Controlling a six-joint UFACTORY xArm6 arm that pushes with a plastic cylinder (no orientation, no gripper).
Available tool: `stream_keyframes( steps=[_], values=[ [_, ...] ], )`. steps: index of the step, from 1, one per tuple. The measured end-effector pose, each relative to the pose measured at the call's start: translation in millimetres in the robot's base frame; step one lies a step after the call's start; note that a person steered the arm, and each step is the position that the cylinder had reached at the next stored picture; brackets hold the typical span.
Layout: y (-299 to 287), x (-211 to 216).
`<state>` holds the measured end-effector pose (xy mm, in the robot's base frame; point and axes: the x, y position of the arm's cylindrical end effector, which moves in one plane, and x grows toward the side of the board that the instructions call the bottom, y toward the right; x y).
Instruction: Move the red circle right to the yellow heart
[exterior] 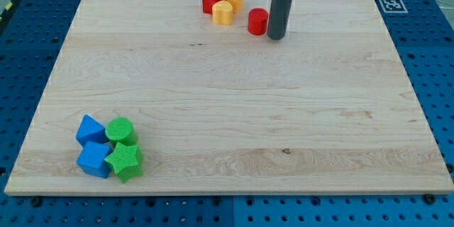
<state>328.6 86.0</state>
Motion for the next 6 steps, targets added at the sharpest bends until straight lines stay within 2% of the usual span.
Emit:
stream_keyframes(
  steps=[3,4,5,6],
  values=[
    [-31.9,-32.7],
    [-26.5,-21.3],
    [-26.4,7.6],
    [-45.6,17.7]
  ],
)
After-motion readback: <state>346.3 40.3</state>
